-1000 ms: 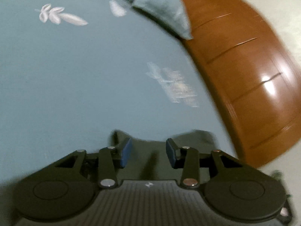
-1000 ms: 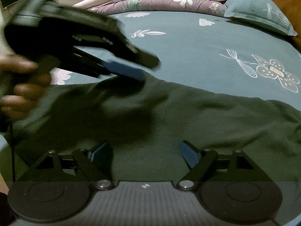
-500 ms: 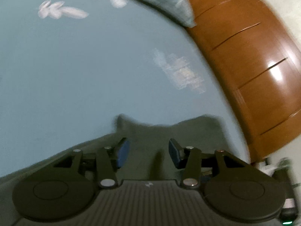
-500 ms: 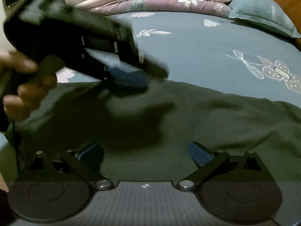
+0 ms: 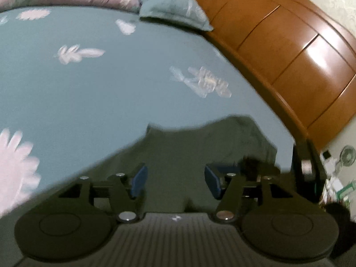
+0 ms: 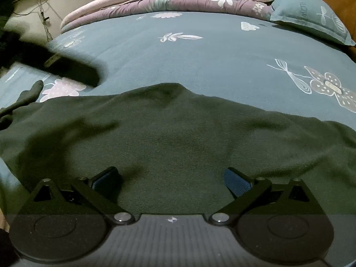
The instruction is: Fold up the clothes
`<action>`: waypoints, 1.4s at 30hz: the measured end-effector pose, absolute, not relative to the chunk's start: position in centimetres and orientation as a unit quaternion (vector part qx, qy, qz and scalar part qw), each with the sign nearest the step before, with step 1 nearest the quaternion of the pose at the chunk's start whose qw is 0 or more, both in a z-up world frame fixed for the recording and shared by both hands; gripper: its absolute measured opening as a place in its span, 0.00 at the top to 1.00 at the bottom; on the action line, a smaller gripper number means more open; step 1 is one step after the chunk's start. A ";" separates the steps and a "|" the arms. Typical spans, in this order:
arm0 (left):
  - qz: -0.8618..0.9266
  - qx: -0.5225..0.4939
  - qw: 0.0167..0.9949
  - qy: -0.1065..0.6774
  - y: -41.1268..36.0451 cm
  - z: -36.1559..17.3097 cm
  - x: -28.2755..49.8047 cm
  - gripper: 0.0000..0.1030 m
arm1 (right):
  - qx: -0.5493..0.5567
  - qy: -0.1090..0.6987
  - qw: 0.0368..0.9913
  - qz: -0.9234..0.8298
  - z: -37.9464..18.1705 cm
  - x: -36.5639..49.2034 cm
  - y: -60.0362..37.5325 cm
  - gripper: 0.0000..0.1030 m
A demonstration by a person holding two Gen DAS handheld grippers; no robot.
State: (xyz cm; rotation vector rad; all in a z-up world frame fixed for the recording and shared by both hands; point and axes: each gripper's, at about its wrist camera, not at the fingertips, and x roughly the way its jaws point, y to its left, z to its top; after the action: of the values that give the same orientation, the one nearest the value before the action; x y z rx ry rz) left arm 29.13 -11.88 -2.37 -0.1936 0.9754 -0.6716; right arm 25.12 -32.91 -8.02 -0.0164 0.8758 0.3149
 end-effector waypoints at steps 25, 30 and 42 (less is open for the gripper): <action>-0.039 -0.275 0.886 0.371 14.2 -1.4 21.3 0.41 | -0.019 0.451 0.885 0.114 -7.7 25.5 -31.5 0.00; -0.007 -0.382 0.851 0.360 20.9 -5.4 20.3 0.41 | 0.005 0.471 0.877 0.098 -6.4 25.9 -30.8 0.00; -0.065 -0.469 0.802 0.365 25.2 -11.5 24.0 0.41 | 0.002 0.476 0.878 0.056 -3.9 24.7 -26.2 0.00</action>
State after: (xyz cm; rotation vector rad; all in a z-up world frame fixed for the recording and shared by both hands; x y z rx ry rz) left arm 24.00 25.16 -11.46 -1.0048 0.7821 -0.1384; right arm 24.66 -26.17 -3.91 0.0041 0.9934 0.1165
